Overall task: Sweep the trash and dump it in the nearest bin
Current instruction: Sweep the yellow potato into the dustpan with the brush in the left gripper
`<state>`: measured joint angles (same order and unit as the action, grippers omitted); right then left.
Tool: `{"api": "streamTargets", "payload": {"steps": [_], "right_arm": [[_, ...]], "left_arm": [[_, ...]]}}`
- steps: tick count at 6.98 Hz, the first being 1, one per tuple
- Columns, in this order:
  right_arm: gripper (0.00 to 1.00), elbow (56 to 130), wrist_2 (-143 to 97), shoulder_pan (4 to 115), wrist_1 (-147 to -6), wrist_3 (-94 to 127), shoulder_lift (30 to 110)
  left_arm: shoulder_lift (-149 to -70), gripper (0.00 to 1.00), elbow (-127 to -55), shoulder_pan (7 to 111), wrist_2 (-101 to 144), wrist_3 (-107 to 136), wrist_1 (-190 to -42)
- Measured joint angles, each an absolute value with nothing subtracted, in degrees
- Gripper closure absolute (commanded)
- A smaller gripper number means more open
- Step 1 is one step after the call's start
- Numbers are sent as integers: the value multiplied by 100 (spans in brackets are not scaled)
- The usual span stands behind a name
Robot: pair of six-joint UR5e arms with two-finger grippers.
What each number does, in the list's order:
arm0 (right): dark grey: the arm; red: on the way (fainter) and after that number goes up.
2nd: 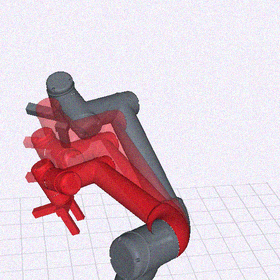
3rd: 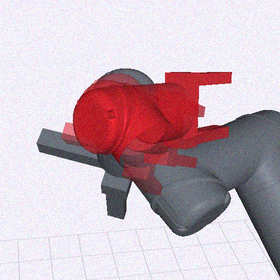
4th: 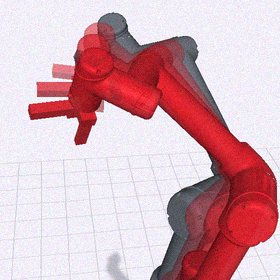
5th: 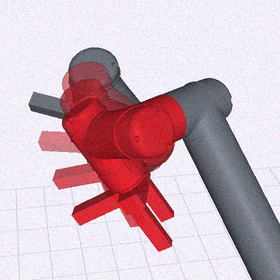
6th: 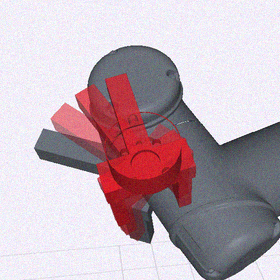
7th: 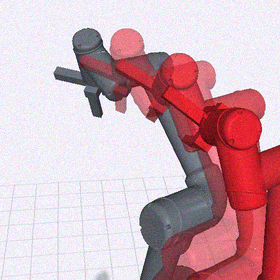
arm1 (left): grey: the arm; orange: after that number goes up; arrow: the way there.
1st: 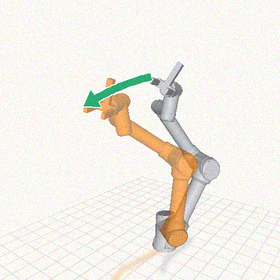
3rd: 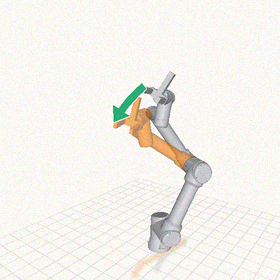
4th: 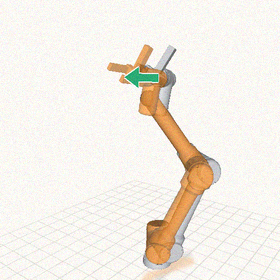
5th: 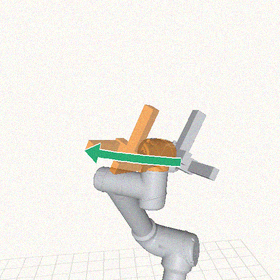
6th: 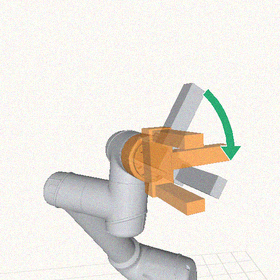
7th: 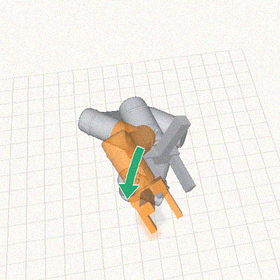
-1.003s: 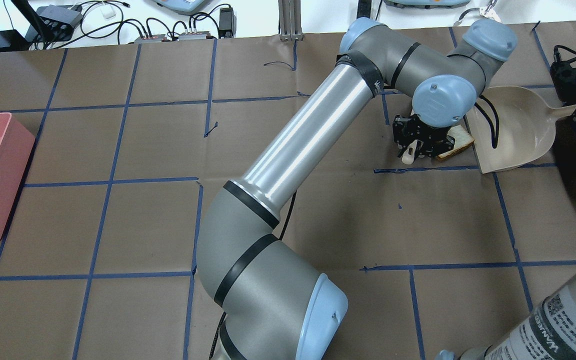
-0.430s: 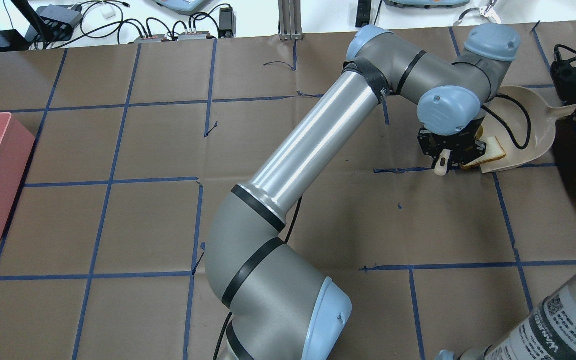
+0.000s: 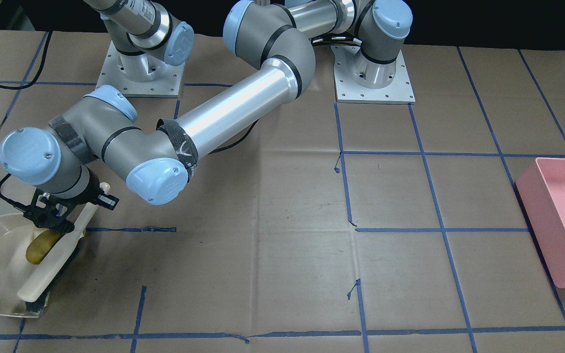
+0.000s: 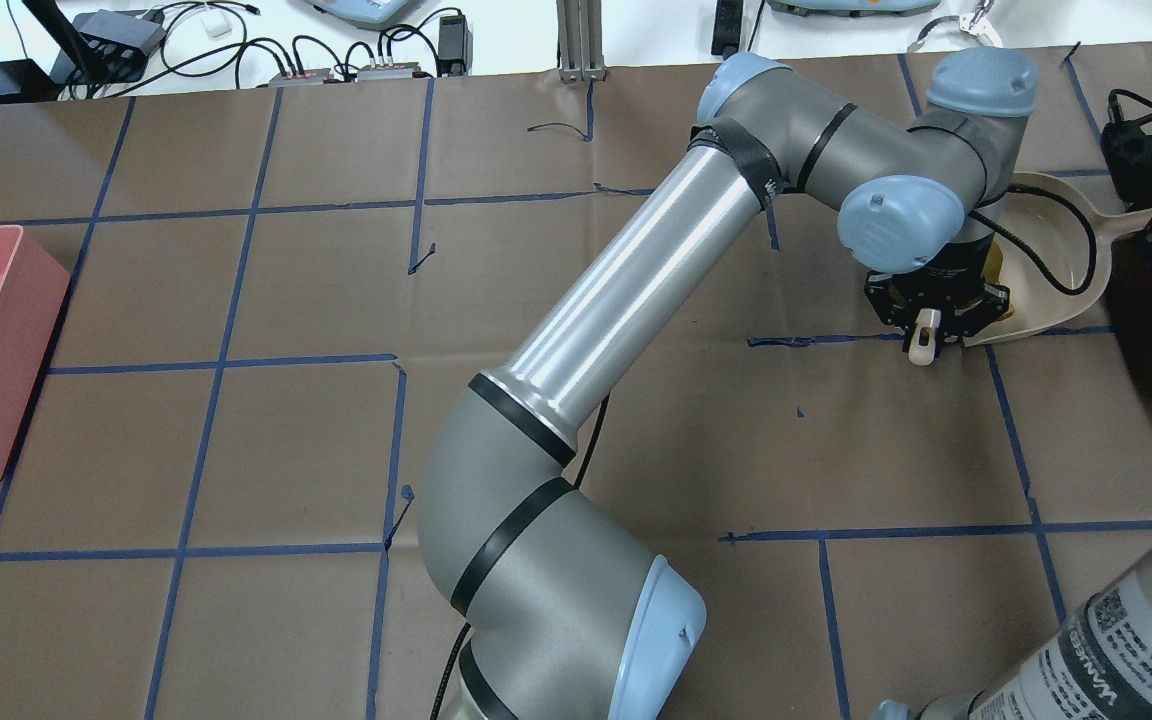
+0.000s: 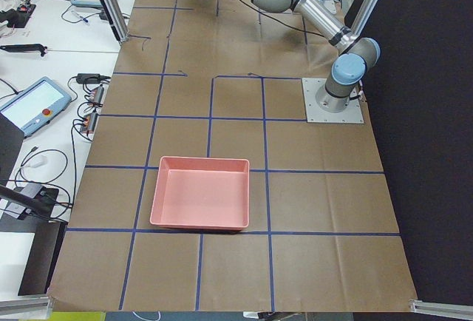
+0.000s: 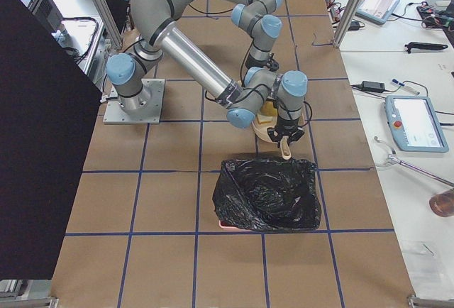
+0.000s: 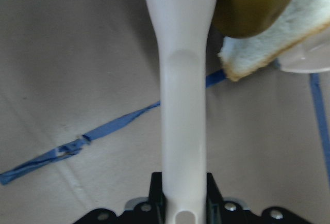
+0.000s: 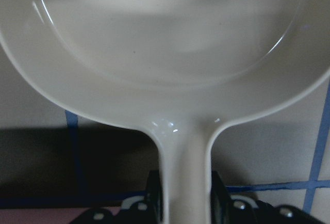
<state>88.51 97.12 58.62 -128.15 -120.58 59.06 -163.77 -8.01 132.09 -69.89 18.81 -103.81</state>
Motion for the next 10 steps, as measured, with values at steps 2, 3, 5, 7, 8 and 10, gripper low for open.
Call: {"api": "streamTargets", "payload": {"steps": [2, 3, 5, 7, 8, 10], "right_arm": [[95, 8850, 9712, 5862, -12814, -12058, 5906], [95, 8851, 9712, 5862, -12815, -12059, 5906], [95, 8851, 9710, 5862, -12812, -12061, 5906], [95, 8856, 9704, 5864, -12807, -12061, 5905], [95, 8862, 9648, 5873, -12806, -12056, 5900], [95, 8862, 9568, 5887, -12806, -12051, 5895]], "left_arm": [[-16463, 100, -785, 13210, -6005, 1935, -10311], [-16455, 100, -737, 13203, -5693, 2049, -10218], [-16359, 100, -612, 13168, -5703, 2192, -10331], [-16227, 100, -636, 13139, -6324, 2367, -10824], [-16186, 100, -652, 13167, -6577, 2861, -11104], [-16202, 100, -663, 13342, -6696, 3938, -11242]]}}
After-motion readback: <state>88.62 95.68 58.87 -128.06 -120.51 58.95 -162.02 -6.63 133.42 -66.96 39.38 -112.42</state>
